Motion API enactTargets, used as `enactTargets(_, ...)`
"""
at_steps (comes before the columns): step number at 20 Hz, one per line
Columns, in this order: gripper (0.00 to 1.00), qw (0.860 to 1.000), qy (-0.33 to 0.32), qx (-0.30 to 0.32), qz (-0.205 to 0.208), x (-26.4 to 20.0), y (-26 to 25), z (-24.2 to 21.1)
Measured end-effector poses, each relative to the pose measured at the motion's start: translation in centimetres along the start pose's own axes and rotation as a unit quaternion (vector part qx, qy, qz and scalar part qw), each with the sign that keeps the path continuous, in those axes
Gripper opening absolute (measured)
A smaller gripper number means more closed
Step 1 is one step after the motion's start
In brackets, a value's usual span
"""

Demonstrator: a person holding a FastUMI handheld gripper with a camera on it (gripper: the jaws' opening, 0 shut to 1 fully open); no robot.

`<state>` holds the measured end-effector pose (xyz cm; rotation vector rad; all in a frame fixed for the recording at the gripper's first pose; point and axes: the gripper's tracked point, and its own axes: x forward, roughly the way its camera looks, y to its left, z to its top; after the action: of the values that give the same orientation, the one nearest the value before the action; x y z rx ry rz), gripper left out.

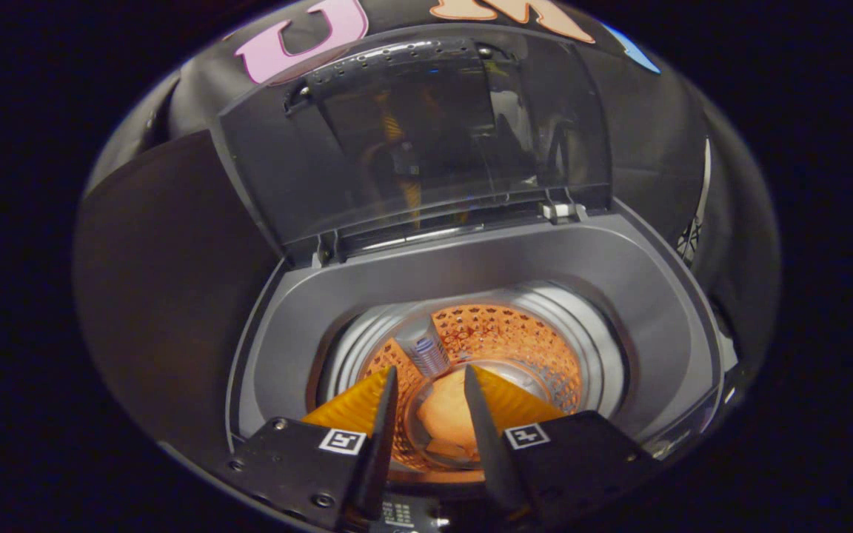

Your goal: Put the clothes into the washing machine and then close the washing machine lid.

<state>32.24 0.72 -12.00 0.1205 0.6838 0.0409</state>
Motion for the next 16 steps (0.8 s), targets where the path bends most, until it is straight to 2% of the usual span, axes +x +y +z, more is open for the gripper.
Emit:
enactTargets(3,0.85,1.000,0.006,-0.012,0.011,-2.3,0.6,-1.5)
enactTargets(6,0.99,0.999,-0.011,-0.037,0.012,-4.3,0.8,-1.5)
enactTargets(12,0.98,0.999,-0.051,-0.007,0.017,-7.4,1.0,-0.4)
enactTargets(16,0.98,0.997,-0.080,-0.012,0.014,-10.0,1.7,1.2)
